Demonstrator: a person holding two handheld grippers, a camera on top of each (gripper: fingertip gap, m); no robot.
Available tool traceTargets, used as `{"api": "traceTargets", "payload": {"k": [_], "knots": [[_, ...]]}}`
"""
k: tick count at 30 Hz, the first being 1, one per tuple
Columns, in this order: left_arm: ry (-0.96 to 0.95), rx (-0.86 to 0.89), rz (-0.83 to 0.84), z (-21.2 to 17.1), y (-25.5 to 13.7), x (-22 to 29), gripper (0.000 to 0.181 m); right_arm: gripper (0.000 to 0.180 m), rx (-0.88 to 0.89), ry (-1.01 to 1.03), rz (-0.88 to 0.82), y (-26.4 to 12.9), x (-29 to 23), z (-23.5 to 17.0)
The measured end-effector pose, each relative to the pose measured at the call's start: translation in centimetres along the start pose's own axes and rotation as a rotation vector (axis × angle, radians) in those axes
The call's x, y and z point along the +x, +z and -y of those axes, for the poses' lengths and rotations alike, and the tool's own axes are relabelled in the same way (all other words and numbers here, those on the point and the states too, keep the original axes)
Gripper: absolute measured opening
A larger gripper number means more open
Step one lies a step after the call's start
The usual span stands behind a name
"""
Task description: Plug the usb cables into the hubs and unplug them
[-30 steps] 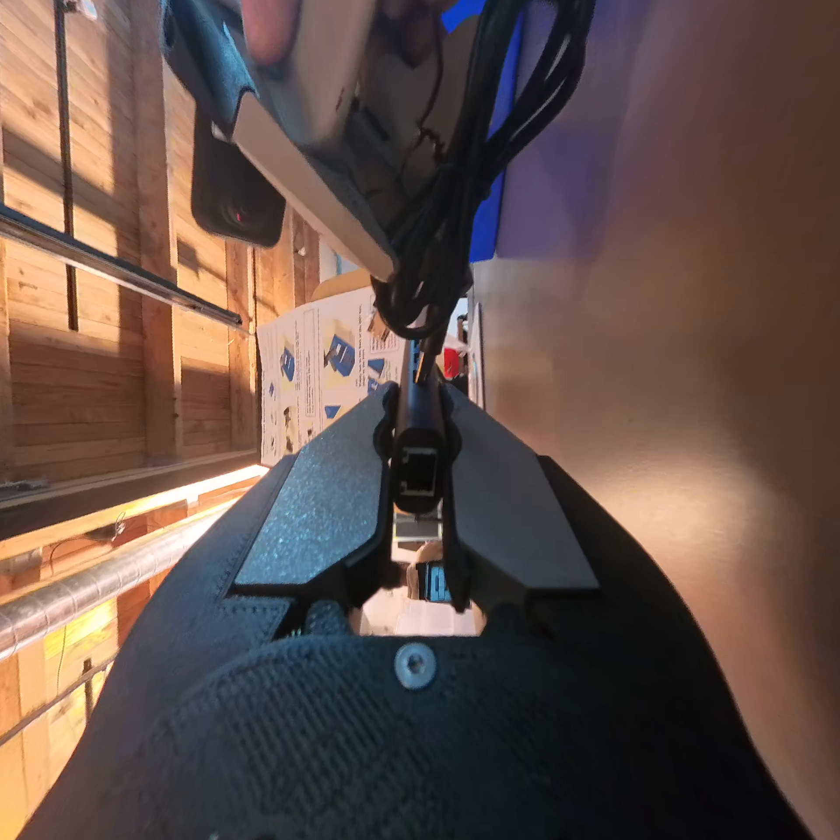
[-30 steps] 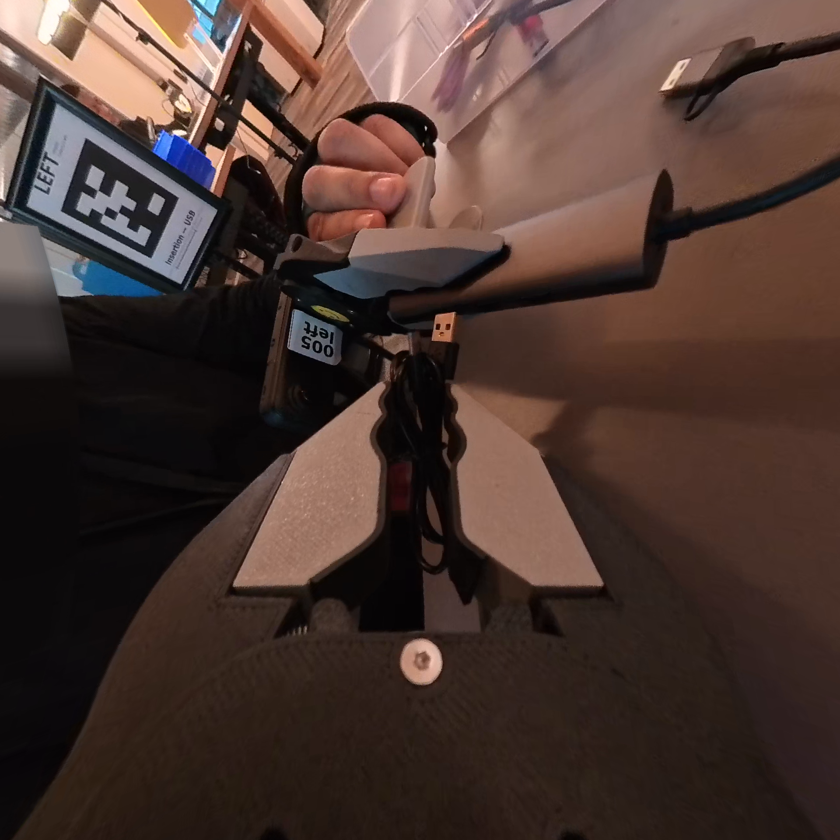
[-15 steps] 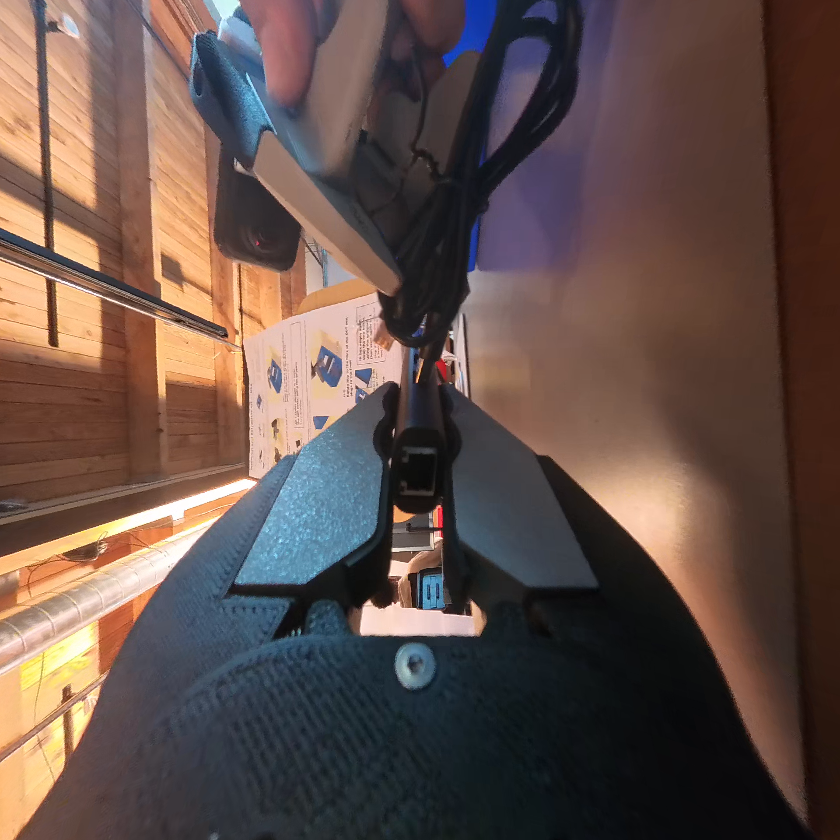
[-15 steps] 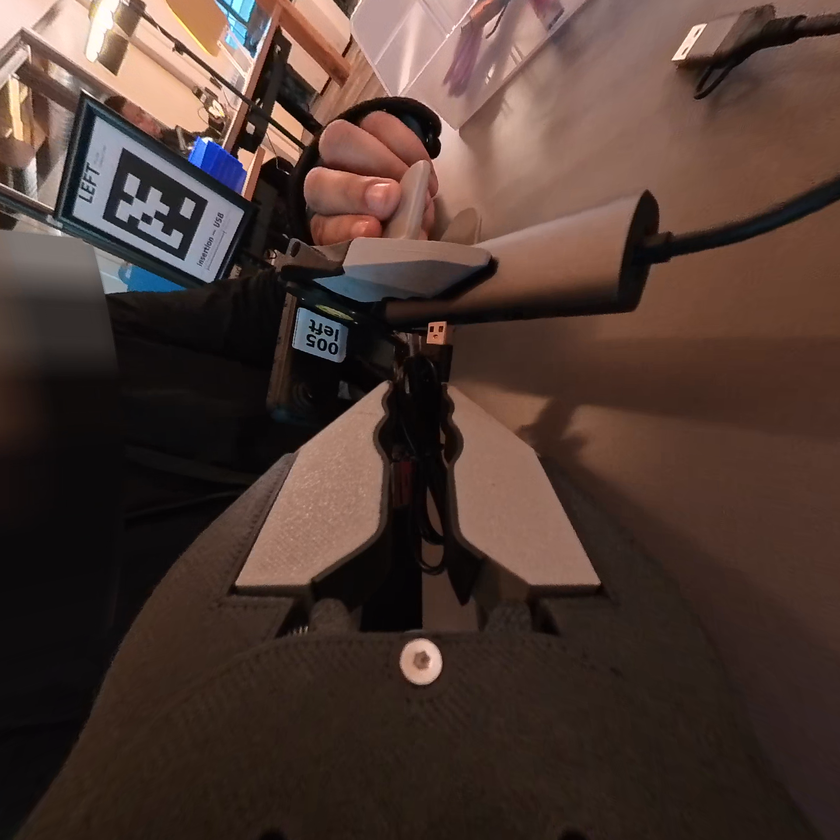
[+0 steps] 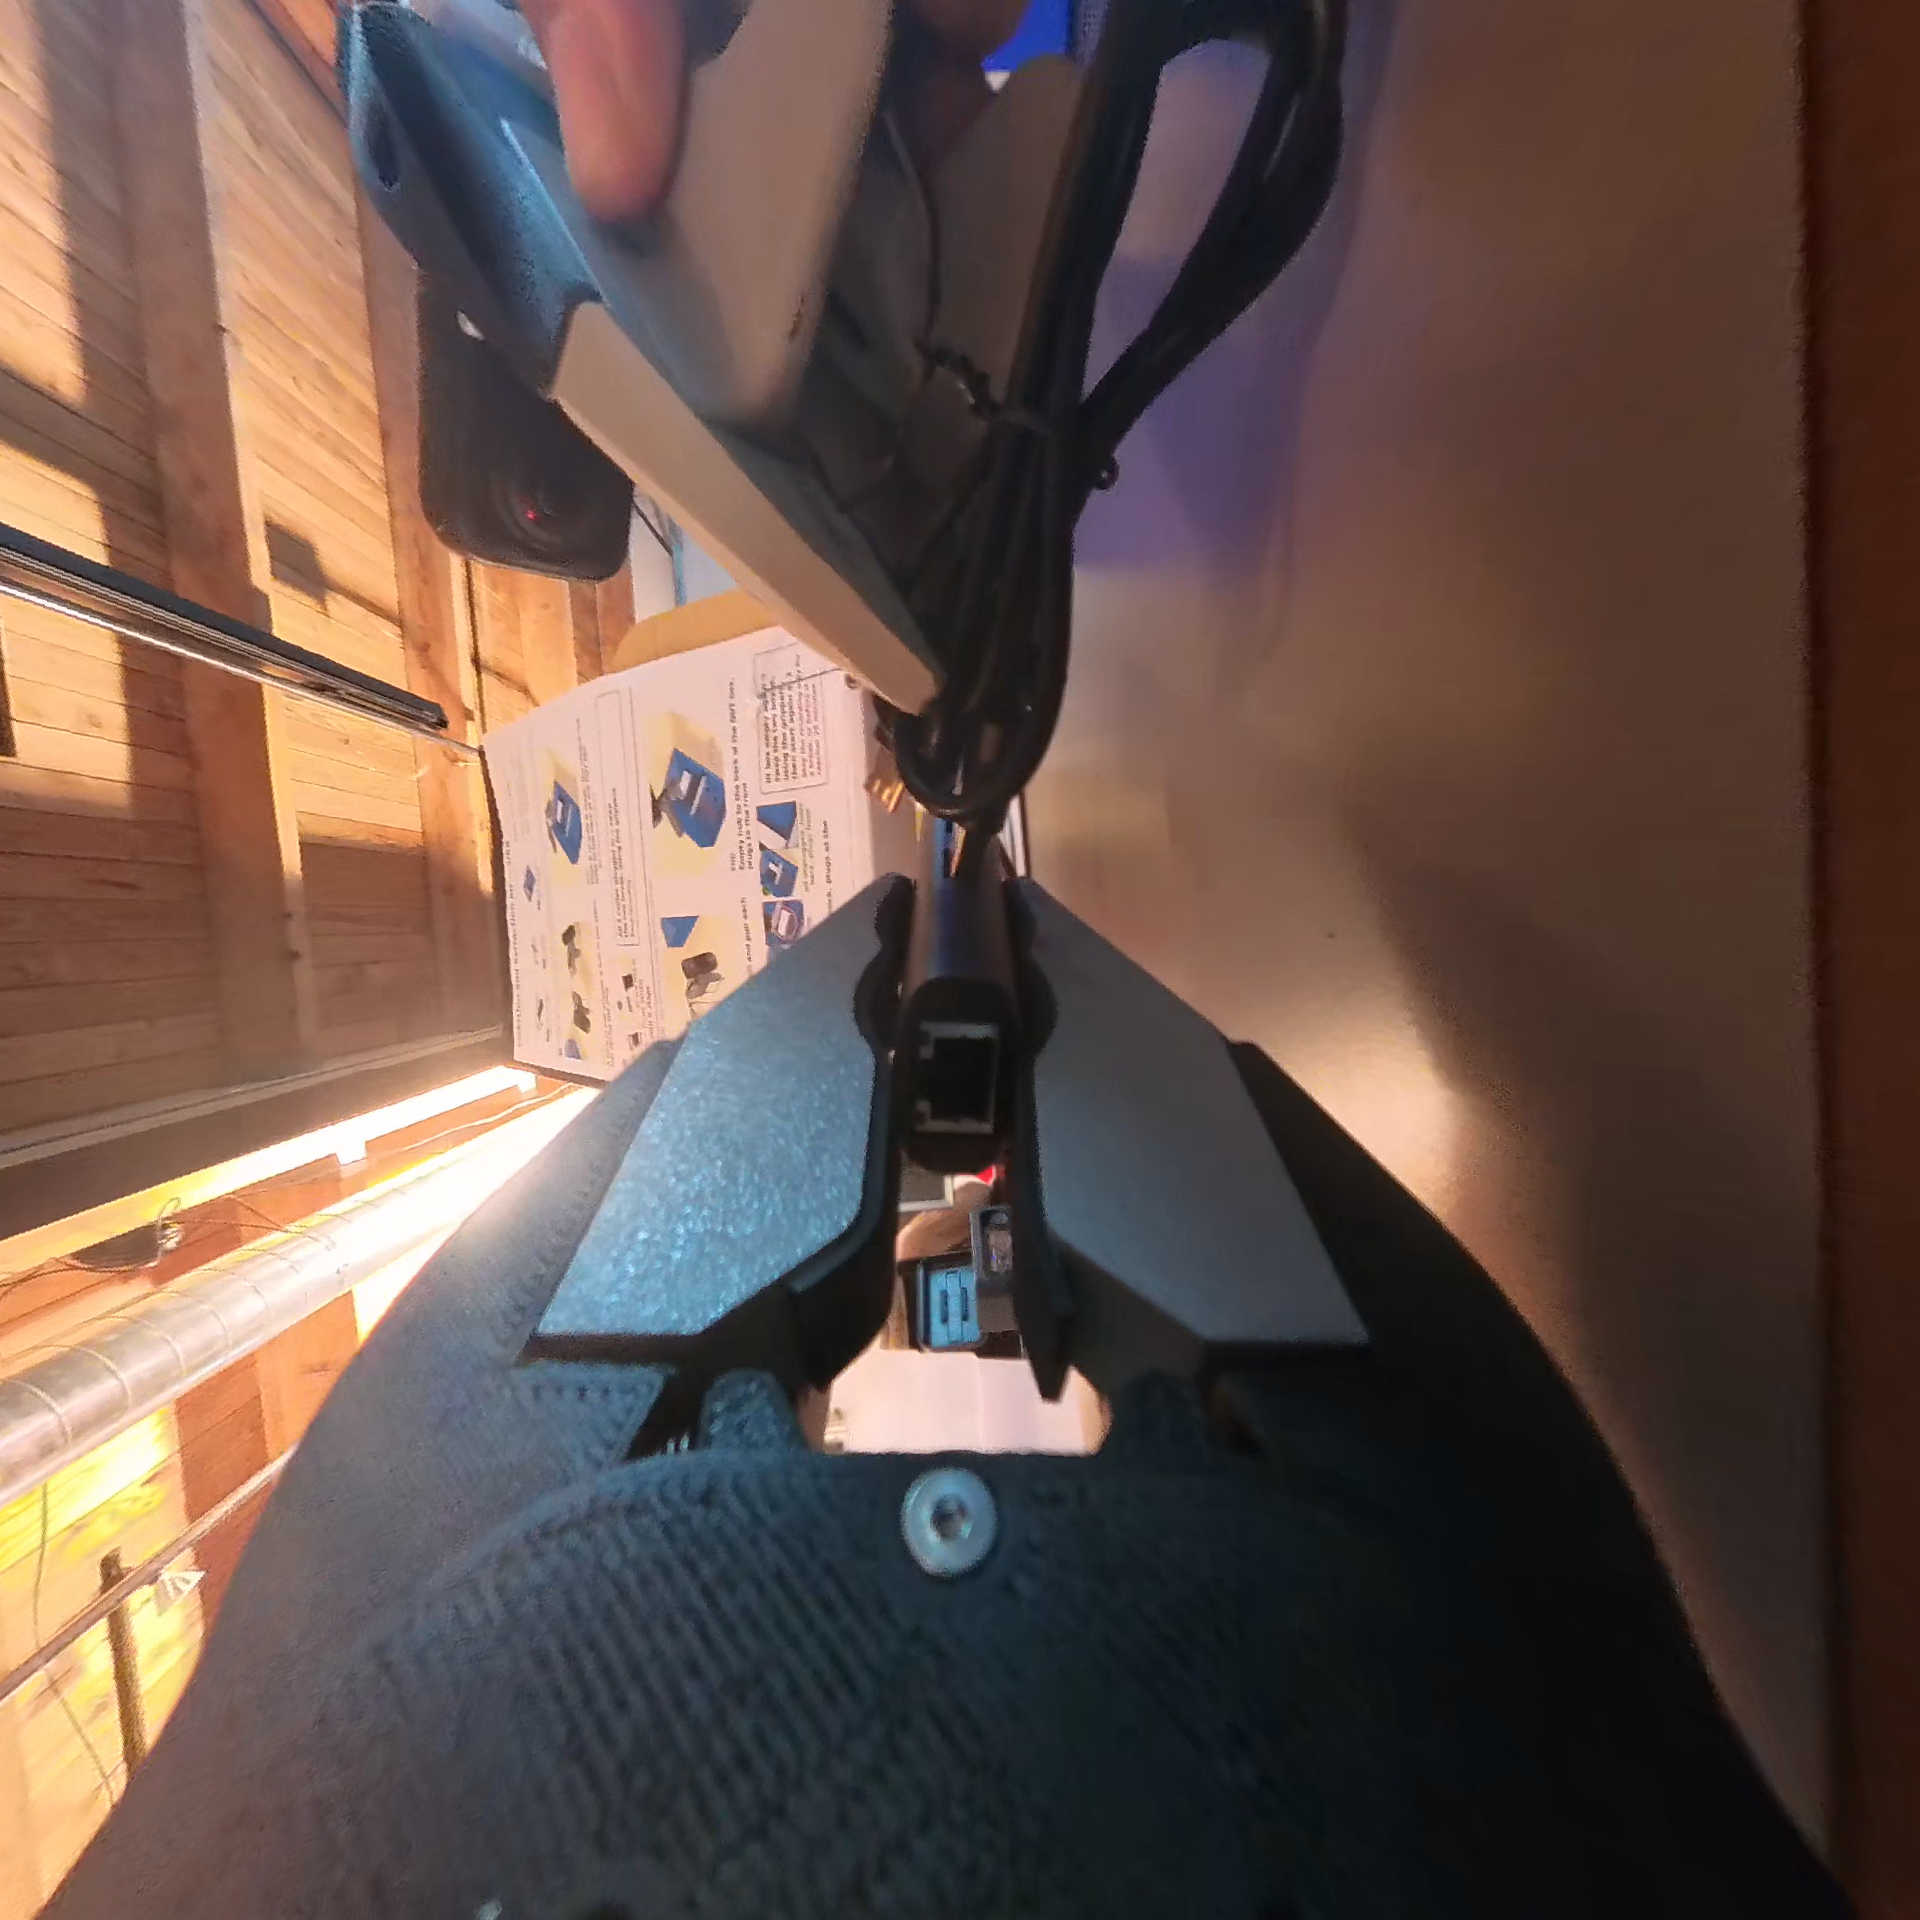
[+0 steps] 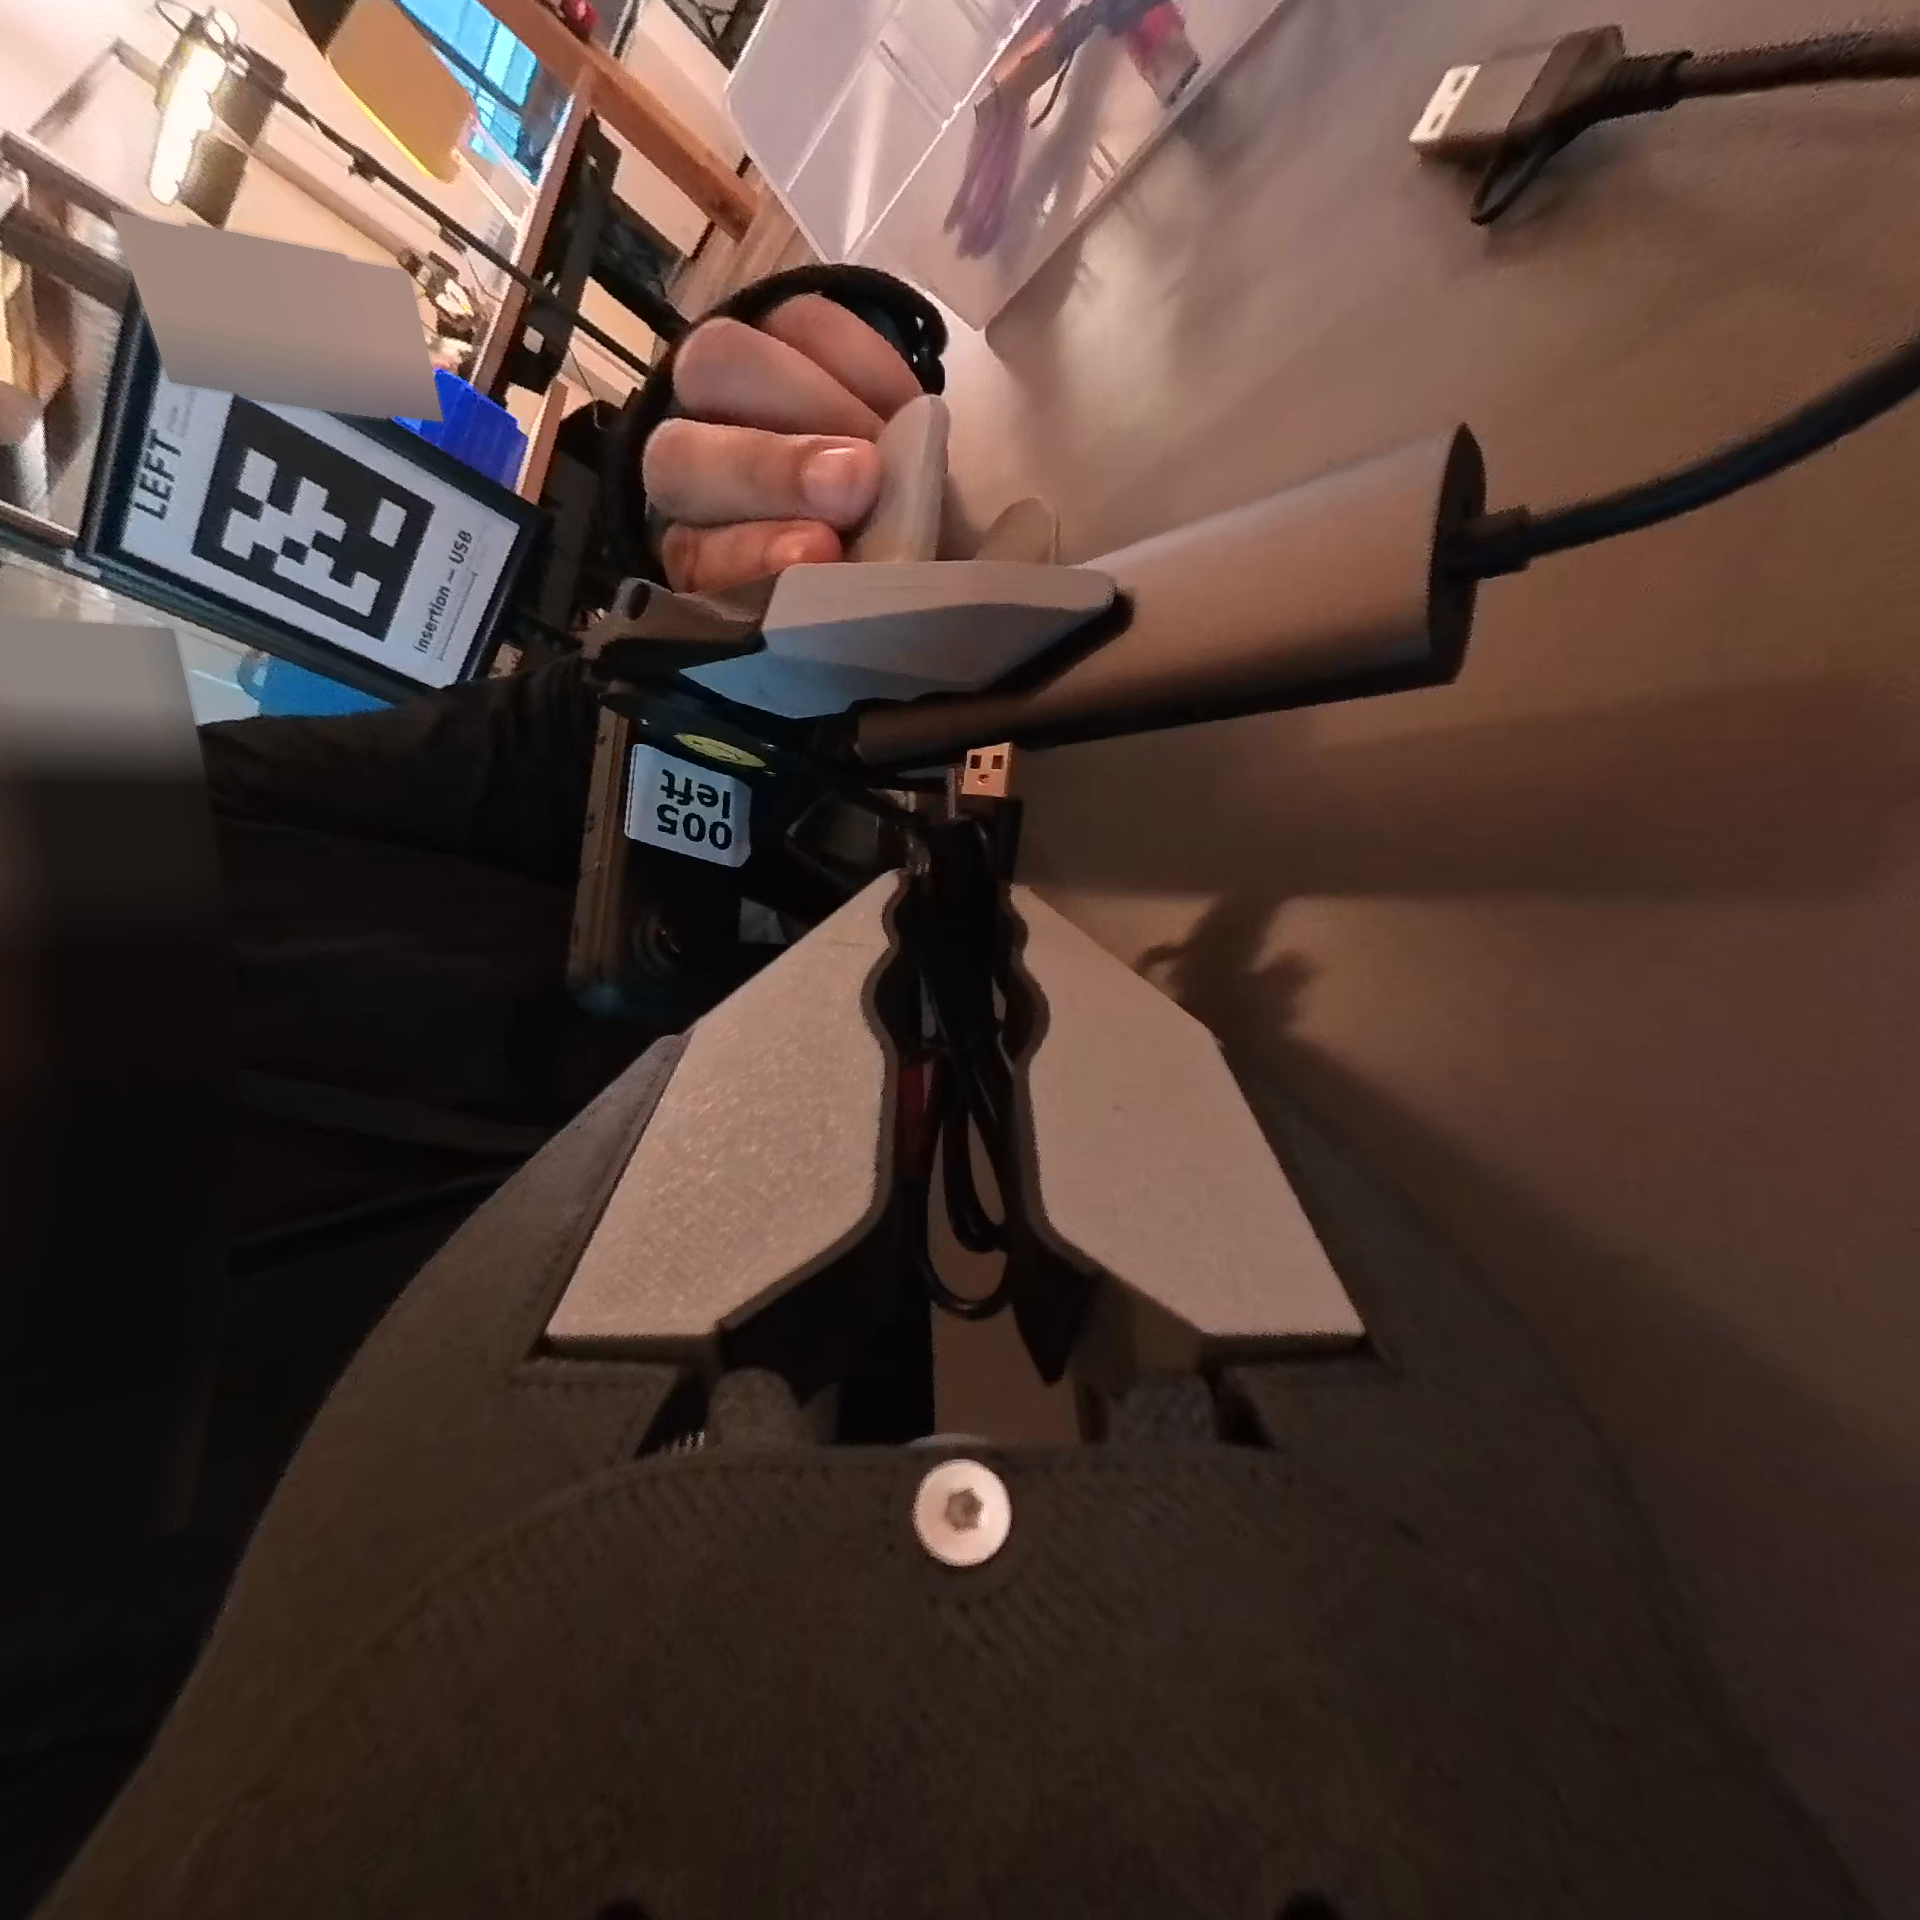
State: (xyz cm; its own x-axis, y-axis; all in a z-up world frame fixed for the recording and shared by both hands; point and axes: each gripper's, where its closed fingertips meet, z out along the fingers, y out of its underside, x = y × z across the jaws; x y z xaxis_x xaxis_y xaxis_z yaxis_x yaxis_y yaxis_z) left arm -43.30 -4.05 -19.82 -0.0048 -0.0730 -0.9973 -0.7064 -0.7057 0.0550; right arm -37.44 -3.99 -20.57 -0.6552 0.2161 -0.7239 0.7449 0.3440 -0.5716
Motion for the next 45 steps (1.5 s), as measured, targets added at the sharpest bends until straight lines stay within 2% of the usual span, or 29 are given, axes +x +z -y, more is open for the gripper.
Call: {"api": "traceTargets", "payload": {"k": [13, 20, 25, 34, 45], "knots": [[-0.012, -0.05, -0.047, -0.8, 0.3, 0.4, 0.014, 0.01, 0.013, -0.003, -0.014, 0.4, 0.7, 0.4], [-0.014, -0.055, -0.072, -0.9, 0.4, 0.8, 0.013, 0.009, 0.019, 0.022, 0.034, 0.7, 1.0, 0.4], [-0.004, 0.033, -0.076, 0.4, -0.2, 0.9, 0.014, 0.009, -0.047, 0.029, 0.152, 0.6, 0.3, -0.7], [0.017, 0.084, -0.045, 1.4, -0.7, 0.4, 0.014, 0.009, -0.114, 0.008, 0.219, 0.4, -0.4, -1.4], [0.03, 0.041, -0.036, 1.0, -0.4, 0.4, 0.014, 0.009, -0.069, 0.04, 0.214, 0.7, -0.2, -0.4]]}}
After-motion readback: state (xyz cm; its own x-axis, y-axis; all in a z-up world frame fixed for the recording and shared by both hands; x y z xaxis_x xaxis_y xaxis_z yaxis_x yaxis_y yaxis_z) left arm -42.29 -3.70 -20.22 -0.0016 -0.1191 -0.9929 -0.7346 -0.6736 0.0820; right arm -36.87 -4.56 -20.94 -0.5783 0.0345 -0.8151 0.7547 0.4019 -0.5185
